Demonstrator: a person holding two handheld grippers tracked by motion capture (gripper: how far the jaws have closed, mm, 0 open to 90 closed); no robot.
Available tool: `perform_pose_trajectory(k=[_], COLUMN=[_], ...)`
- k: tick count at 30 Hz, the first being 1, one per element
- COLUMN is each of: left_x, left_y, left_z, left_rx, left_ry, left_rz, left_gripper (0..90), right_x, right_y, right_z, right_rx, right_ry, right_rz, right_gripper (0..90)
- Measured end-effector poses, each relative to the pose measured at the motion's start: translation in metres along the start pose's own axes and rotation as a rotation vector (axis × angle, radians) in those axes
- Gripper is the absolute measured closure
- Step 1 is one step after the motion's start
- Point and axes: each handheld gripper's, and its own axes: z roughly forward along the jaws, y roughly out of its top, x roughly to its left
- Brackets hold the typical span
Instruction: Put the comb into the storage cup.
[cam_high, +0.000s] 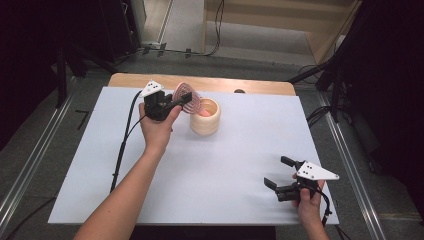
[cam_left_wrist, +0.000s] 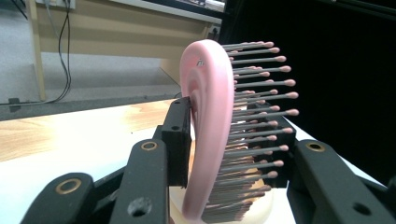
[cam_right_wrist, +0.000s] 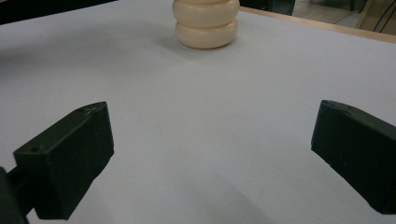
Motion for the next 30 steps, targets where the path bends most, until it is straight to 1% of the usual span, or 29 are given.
perform_pose_trajectory(k=[3, 5, 11, 15, 16, 17, 19, 21, 22, 23, 24, 27, 29, 30], left_x=[0.001, 0.000, -0.001, -0.003, -0.004, -0.004, -0.006, -0.006, -0.005, -0.004, -0.004, 0.001, 0.003, 0.004], left_y=[0.000, 0.000, -0.001, -0.001, -0.001, -0.002, -0.003, -0.005, -0.006, -0.007, -0.008, -0.012, -0.013, -0.013], left_z=[-0.001, -0.001, 0.000, 0.002, 0.002, 0.003, 0.005, 0.007, 0.008, 0.009, 0.010, 0.009, 0.008, 0.007], left_rx=[0.000, 0.006, 0.014, 0.012, 0.013, 0.014, 0.018, 0.026, 0.035, 0.045, 0.050, 0.057, 0.056, 0.060], left_ry=[-0.007, -0.008, -0.007, 0.007, 0.001, -0.002, -0.003, -0.008, -0.006, 0.003, 0.015, 0.030, 0.021, 0.021], left_rz=[-0.004, 0.004, -0.006, 0.005, 0.006, 0.010, 0.018, 0.012, 0.005, 0.005, -0.004, -0.021, -0.028, -0.024], left_gripper=[54.4, 54.0, 48.8, 52.8, 55.7, 62.7, 62.6, 62.5, 61.6, 57.8, 53.8, 49.0, 47.2, 44.9], right_x=[0.000, 0.000, 0.000, 0.000, 0.000, 0.000, 0.000, 0.001, 0.001, 0.001, 0.001, 0.001, 0.001, 0.001], right_y=[0.000, 0.000, 0.000, 0.000, 0.000, 0.000, 0.000, 0.000, 0.000, 0.000, 0.000, 0.000, 0.000, 0.000], right_z=[0.000, 0.001, 0.002, 0.002, 0.002, 0.002, 0.002, 0.002, 0.002, 0.002, 0.002, 0.002, 0.003, 0.003], right_rx=[0.002, 0.006, 0.008, 0.010, 0.010, 0.009, 0.009, 0.011, 0.012, 0.012, 0.013, 0.014, 0.014, 0.016], right_ry=[-0.001, 0.000, -0.002, -0.002, -0.002, -0.002, -0.002, -0.002, -0.002, -0.002, -0.002, -0.002, -0.002, -0.002], right_rz=[-0.002, -0.002, -0.007, -0.010, -0.010, -0.010, -0.010, -0.009, -0.009, -0.009, -0.010, -0.009, -0.011, -0.012], right_gripper=[0.0, 0.0, 0.0, 0.0, 0.0, 0.0, 0.0, 0.0, 0.0, 0.0, 0.0, 0.0, 0.0, 0.0])
